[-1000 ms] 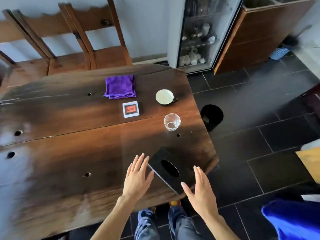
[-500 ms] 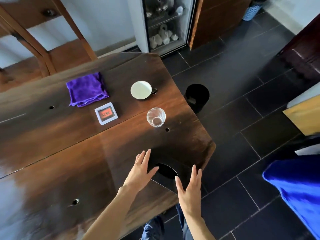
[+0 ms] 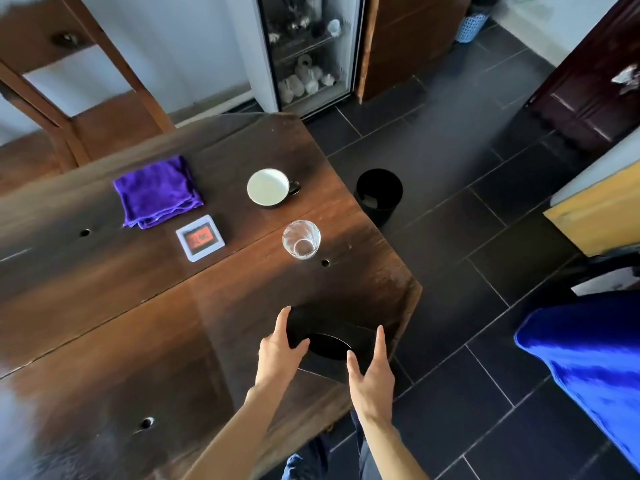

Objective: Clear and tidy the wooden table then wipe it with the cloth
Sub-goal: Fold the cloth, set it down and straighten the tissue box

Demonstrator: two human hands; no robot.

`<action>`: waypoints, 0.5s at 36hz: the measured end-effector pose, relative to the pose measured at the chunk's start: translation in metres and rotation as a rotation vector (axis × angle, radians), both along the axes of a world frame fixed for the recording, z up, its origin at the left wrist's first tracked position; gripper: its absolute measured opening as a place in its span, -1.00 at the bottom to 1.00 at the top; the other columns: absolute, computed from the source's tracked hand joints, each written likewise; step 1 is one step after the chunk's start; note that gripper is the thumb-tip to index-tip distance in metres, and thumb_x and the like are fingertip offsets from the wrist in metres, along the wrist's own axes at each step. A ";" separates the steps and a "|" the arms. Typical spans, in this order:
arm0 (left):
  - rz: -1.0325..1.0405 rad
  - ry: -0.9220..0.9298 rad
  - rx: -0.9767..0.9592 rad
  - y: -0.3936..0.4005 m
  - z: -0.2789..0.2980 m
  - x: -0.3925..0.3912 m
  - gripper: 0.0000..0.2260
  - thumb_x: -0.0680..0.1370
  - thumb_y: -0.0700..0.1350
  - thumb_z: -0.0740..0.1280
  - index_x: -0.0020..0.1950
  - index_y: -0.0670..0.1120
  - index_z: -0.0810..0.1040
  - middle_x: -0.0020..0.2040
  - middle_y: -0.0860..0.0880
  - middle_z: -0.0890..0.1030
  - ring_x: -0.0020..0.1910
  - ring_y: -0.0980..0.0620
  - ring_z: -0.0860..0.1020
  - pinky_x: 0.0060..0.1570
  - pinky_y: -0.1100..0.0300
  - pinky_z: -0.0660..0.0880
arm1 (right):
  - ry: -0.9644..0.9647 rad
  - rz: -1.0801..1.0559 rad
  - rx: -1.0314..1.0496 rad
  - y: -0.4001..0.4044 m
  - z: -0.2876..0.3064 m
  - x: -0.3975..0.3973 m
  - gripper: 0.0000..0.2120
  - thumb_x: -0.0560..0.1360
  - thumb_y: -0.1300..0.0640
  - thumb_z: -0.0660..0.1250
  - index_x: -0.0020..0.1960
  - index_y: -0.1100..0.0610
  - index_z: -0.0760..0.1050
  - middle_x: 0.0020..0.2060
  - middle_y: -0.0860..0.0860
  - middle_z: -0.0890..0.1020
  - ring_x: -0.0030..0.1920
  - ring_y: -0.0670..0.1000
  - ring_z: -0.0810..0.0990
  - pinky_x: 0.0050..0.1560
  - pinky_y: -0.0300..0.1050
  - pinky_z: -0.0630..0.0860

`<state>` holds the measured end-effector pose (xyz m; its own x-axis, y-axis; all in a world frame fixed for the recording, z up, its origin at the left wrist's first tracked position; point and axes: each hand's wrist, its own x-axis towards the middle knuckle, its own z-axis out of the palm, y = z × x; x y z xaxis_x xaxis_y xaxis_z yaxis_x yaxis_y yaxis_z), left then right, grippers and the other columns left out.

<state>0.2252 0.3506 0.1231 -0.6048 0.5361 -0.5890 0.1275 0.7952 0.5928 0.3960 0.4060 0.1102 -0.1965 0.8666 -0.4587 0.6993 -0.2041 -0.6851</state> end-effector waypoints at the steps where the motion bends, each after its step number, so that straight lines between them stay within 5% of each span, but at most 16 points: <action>1: 0.039 -0.002 0.001 -0.001 0.002 0.004 -0.32 0.57 -0.10 0.46 0.61 0.15 0.21 0.05 0.02 0.59 -0.04 0.04 0.55 0.01 0.17 0.58 | 0.000 0.018 -0.002 0.003 0.001 0.001 -0.23 0.60 0.00 0.36 0.65 -0.01 -0.01 0.59 0.04 0.26 0.53 0.08 0.33 0.45 -0.18 0.24; 7: 0.302 -0.025 0.023 -0.012 0.011 0.032 -0.30 0.57 -0.11 0.45 0.62 0.14 0.20 -0.07 0.07 0.56 -0.03 0.00 0.54 0.10 0.05 0.56 | -0.020 0.128 -0.037 0.027 0.013 0.004 -0.13 0.57 0.05 0.41 0.65 0.00 -0.11 0.58 0.00 0.27 0.51 0.07 0.36 0.48 -0.06 0.30; 18: 0.658 -0.030 0.016 0.006 0.021 0.058 -0.33 0.58 -0.04 0.43 0.61 0.15 0.18 -0.18 0.09 0.48 -0.05 -0.08 0.55 0.10 0.00 0.51 | -0.060 0.427 -0.043 0.087 0.026 -0.011 -0.20 0.55 0.02 0.44 0.63 0.06 0.07 0.53 0.04 0.37 0.50 0.02 0.37 0.41 -0.26 0.26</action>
